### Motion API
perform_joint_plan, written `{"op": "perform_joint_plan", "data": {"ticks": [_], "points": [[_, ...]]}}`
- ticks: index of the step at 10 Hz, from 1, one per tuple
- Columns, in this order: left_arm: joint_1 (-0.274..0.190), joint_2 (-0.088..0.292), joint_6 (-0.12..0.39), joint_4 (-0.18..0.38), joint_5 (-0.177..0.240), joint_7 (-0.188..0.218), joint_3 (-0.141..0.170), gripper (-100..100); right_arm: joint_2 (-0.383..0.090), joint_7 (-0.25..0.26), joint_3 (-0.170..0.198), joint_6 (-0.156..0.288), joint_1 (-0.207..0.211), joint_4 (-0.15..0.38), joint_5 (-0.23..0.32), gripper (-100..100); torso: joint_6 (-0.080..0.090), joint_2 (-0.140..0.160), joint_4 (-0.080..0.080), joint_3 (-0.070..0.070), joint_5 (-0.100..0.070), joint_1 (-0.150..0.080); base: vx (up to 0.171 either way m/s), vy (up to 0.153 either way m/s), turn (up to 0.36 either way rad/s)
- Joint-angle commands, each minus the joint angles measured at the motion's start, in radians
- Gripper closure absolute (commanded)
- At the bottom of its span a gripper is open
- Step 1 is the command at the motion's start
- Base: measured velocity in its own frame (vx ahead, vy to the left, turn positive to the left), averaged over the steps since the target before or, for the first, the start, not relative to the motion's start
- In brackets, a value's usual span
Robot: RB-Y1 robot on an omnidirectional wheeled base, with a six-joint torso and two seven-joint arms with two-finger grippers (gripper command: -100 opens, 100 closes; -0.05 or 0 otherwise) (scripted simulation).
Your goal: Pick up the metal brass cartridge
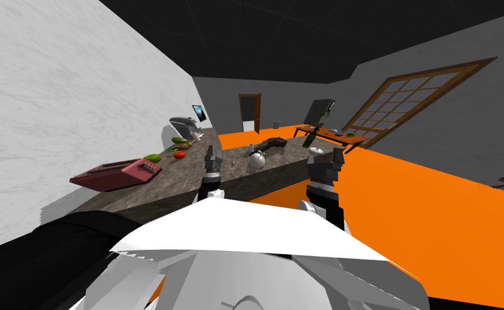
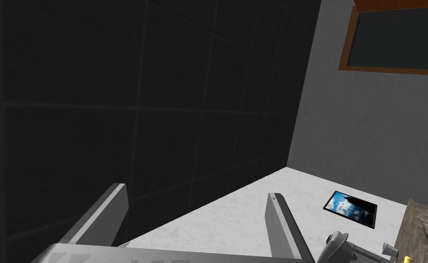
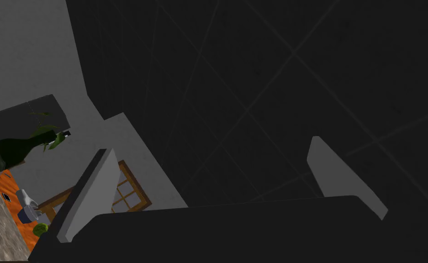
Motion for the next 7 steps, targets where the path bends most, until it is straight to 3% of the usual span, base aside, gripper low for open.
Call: {"op": "perform_joint_plan", "data": {"ticks": [1, 3, 4, 6, 7], "points": [[0.007, 0.046, -0.006, 0.005, -0.002, 0.014, 0.006, -100, 0.0, 0.0, 0.0, 0.0, 0.0, 0.0, 0.0, 0, 0.0, 0.0, 0.0, 0.0, 0.0, 0.0, -0.016, 0.005, -0.074], [0.023, 0.107, -0.02, 0.016, -0.008, 0.047, 0.019, -100, 0.0, 0.0, 0.0, 0.0, 0.0, 0.0, 0.0, 0, 0.0, 0.002, 0.0, 0.001, 0.0, 0.001, -0.047, 0.01, -0.141], [0.023, 0.117, -0.02, 0.016, -0.008, 0.047, 0.019, -100, 0.0, 0.0, 0.0, 0.0, 0.0, 0.0, 0.0, 0, 0.0, 0.003, 0.001, 0.002, 0.0, 0.001, -0.038, 0.016, -0.042], [0.048, 0.185, -0.042, 0.032, -0.017, 0.097, 0.04, -100, 0.0, 0.0, 0.0, 0.0, 0.0, 0.0, 0.0, 0, 0.0, 0.003, 0.001, 0.002, 0.0, 0.002, -0.053, 0.025, -0.149], [0.048, 0.195, -0.042, 0.032, -0.017, 0.097, 0.04, -100, 0.0, 0.0, 0.0, 0.0, 0.0, 0.0, 0.0, 0, 0.0, 0.004, 0.001, 0.002, 0.0, 0.002, -0.052, 0.019, -0.099]]}}
